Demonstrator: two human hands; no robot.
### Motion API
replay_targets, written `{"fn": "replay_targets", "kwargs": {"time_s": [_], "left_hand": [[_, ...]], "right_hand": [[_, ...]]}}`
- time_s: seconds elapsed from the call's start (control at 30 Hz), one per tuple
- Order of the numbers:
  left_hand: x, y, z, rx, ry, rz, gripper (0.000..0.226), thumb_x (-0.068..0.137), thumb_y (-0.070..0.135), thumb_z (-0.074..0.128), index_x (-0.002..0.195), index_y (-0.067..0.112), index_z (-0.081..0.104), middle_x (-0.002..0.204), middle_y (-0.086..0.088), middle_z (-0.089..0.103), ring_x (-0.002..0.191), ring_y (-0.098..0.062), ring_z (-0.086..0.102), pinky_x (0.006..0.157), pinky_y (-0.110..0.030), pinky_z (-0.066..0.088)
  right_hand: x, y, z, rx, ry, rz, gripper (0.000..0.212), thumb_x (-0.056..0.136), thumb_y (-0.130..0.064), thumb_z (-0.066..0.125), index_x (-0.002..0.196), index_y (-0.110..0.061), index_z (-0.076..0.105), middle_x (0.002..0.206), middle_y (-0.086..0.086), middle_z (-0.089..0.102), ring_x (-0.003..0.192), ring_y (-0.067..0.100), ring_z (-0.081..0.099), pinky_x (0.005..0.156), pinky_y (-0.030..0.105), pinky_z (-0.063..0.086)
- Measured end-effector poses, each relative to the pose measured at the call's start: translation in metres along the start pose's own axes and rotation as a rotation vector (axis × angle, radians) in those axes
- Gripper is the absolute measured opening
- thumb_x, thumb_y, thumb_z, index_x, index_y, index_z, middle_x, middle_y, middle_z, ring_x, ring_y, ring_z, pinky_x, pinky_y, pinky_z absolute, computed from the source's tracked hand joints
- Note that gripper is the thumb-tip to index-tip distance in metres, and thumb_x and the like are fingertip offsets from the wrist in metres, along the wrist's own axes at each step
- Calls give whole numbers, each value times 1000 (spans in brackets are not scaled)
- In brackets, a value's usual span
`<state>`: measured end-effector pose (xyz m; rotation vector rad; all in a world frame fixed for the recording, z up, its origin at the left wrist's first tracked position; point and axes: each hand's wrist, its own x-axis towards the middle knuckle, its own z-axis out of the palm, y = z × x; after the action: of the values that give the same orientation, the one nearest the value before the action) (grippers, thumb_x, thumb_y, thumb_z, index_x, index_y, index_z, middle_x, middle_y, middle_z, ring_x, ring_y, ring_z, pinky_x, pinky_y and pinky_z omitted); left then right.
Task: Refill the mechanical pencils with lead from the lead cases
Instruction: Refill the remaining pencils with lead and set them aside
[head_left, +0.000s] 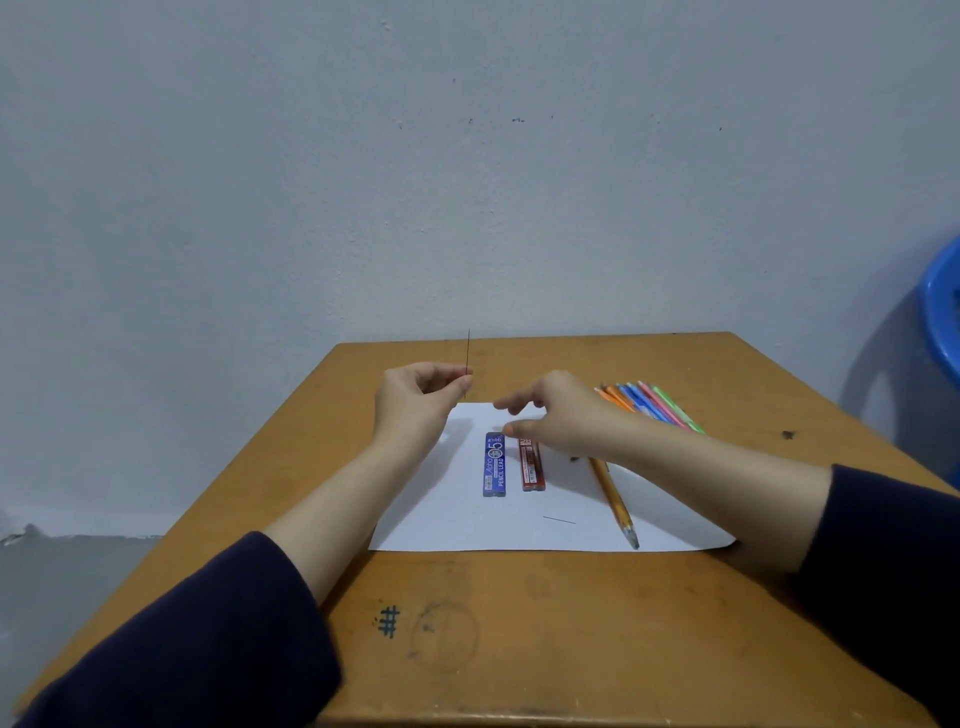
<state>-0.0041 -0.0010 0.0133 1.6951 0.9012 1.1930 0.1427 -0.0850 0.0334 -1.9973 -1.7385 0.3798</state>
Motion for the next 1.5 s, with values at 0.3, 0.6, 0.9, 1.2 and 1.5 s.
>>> {"fn": "replay_targets", "kwargs": {"time_s": [0.3,0.6,0.9,1.2,1.5], "left_hand": [[-8,5,3,16,-49,-49,8,85,18,71,84,26,73,79,4,71,70,-6,59,62,-20,43],[-22,13,14,-21,-156,-62,8,84,11,71,87,18,73,78,2,71,61,4,59,51,-8,41],[-27,16,18,-11,-197,-36,7,85,8,70,89,13,73,70,8,70,58,8,60,50,-6,40],[-29,16,19,66,-222,1,9,83,12,73,84,20,76,73,10,73,66,7,62,55,-5,42],[-27,16,18,345,-182,144,9,86,22,69,87,29,75,77,22,64,78,0,57,59,-13,38]], "right_hand": [[-42,28,-20,-50,150,25,43,87,-30,65,129,-28,58,94,-17,53,75,-1,46,61,8,31],[-58,42,-14,-64,137,118,66,82,-37,70,140,-22,45,90,-7,55,64,3,45,49,14,29],[-59,41,-6,-91,116,178,57,83,-29,65,136,-14,50,77,3,65,73,16,61,63,31,47],[-61,45,-12,-105,120,240,33,82,-22,66,113,-14,70,81,-2,67,73,12,60,63,26,53],[-64,50,-16,59,214,135,15,82,-24,65,93,-33,66,74,-15,64,65,5,57,61,21,46]]}}
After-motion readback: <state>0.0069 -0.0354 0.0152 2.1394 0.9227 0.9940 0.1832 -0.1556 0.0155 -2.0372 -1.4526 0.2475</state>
